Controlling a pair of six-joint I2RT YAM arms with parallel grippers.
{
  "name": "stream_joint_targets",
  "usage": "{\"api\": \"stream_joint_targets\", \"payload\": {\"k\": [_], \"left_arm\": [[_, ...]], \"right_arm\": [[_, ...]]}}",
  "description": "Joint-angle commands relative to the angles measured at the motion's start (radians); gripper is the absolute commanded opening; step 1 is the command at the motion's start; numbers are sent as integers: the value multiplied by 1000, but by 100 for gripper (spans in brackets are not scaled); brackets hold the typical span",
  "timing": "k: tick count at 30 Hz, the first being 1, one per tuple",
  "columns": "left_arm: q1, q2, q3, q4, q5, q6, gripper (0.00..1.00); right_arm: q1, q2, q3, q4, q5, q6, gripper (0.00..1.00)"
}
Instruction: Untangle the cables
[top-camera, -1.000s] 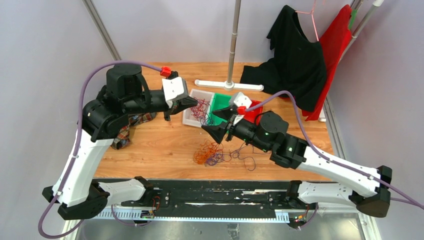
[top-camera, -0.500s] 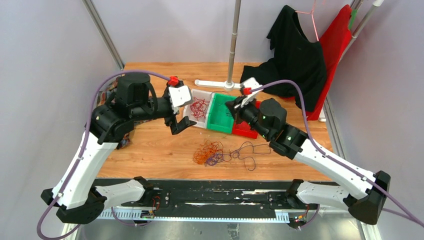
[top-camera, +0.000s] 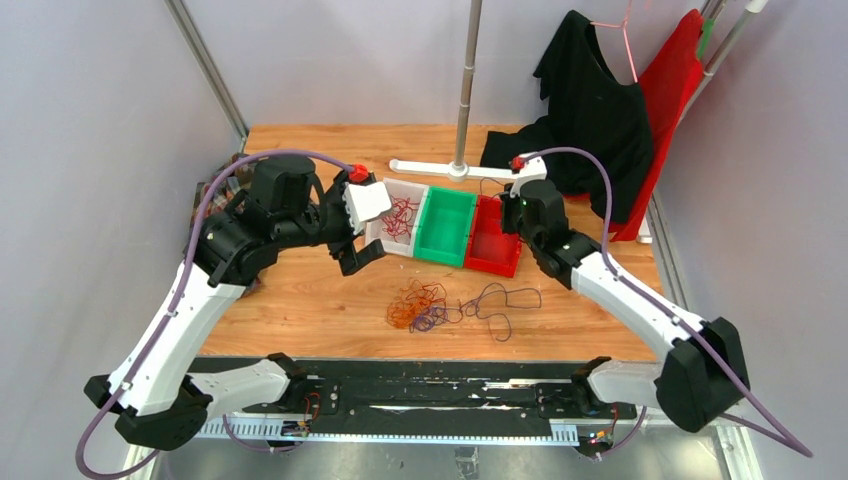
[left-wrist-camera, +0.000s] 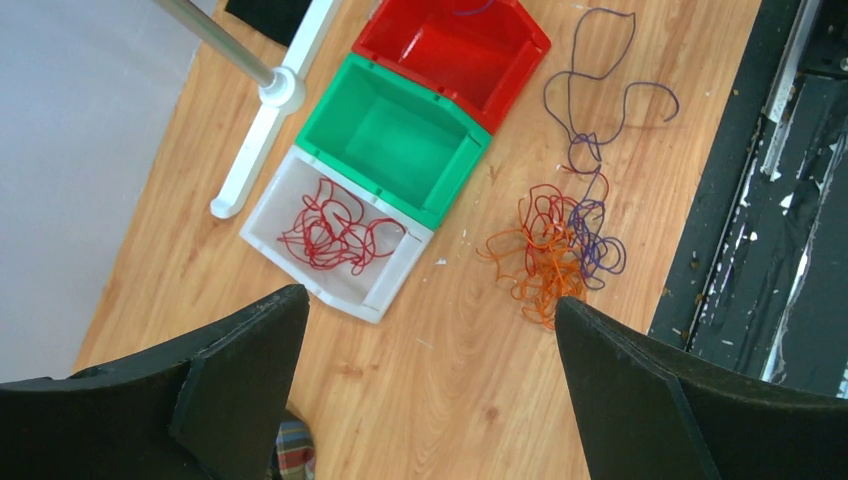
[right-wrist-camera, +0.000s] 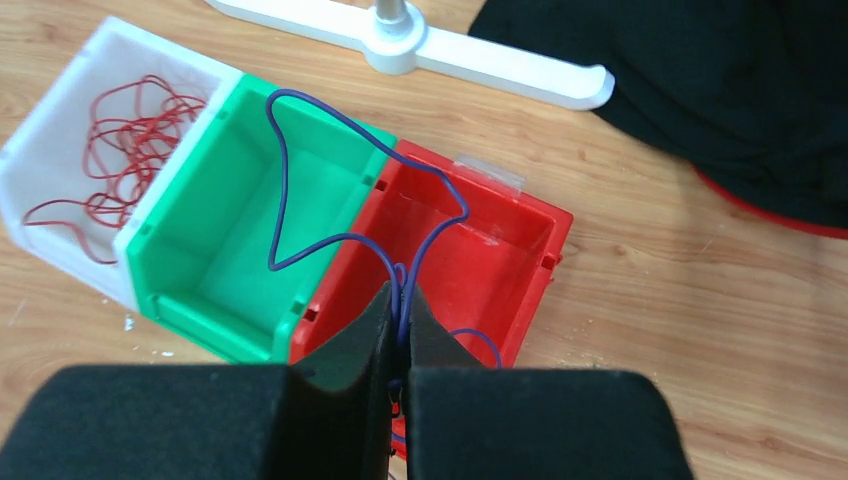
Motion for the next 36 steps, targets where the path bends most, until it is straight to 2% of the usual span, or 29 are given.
{"api": "stream_joint_targets", "payload": {"k": [1, 3, 10, 12, 18, 21, 24, 27, 30, 36], "left_arm": [[-6, -5, -10, -19, -8, 8, 98], [-6, -6, -11, -24, -8, 10, 98], [-6, -15, -30, -24, -10, 33, 98], [-6, -16, -33, -24, -11, 36, 98], [-6, -14, -45, -36, -19, 43, 98], [-6, -11, -63, -45, -27, 53, 98], [-6, -12, -95, -56, -22, 66, 98], [-6, -6, -116, -74, -17, 76, 98], [-6, 1, -124, -85, -16, 76, 98], [-6, 2, -129, -96, -1, 66, 98]], "right_arm": [[-57, 86, 6, 52, -34, 67, 1], [-60, 124, 20, 28, -47, 80, 3], [-61, 123, 13, -37, -27, 117, 43], [-61, 95, 15, -56, -3, 121, 50], [-38, -10, 11, -151, -9, 171, 54], [64, -44, -5, -336, 73, 212, 56], [224, -83, -69, -459, 151, 260, 57], [322, -125, -157, -536, 139, 368, 57], [371, -165, -225, -554, 109, 446, 57], [373, -141, -336, -405, 10, 456, 57]]}}
